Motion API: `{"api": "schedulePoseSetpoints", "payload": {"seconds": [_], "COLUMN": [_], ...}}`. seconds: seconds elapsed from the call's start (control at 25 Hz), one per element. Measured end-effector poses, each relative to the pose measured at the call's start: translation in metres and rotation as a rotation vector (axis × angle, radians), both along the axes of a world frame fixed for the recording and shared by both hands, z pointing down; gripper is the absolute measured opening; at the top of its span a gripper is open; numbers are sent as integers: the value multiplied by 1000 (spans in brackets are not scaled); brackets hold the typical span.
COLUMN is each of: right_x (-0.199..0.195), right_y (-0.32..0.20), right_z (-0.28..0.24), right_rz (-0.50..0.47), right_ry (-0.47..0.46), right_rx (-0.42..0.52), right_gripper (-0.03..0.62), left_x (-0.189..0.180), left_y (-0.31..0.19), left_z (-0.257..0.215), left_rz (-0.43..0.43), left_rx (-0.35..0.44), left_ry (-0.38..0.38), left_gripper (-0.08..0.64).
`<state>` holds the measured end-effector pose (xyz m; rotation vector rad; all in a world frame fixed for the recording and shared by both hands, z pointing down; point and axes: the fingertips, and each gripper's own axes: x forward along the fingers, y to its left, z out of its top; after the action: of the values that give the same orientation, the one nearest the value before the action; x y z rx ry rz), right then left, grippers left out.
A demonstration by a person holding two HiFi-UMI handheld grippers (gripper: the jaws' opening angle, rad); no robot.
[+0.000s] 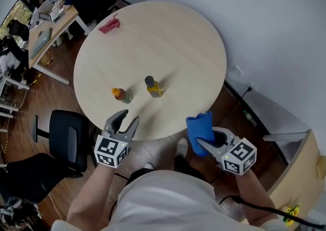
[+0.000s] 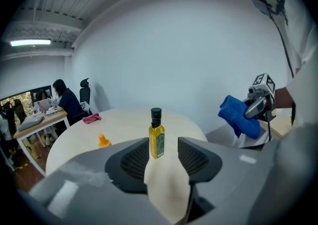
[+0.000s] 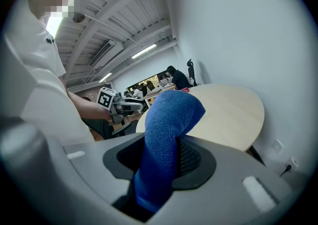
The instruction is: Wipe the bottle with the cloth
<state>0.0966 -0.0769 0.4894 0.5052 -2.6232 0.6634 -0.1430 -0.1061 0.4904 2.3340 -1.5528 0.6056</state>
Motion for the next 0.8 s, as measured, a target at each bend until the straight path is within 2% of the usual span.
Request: {"api": "schedulePoseSetpoints", "payload": {"seconds": [0.2,0.56,0.8], "right_x": [-23,-88,-99], "right_y": [45,185,281], "right_z": [-19,-47,-55], "right_rz": [41,166,171], "right_ry": [20,19,57], "right_rx": [54,113,94], "right_gripper": [158,158,158], "left_x": [-7,-72,-90], "left_y": [72,226,306], "left_z": [-12,-32,-16], "left_rz": [40,67,97], "left_rx": [29,99,53], "left_ry": [82,195,207], "left_gripper": [190,163,160]}}
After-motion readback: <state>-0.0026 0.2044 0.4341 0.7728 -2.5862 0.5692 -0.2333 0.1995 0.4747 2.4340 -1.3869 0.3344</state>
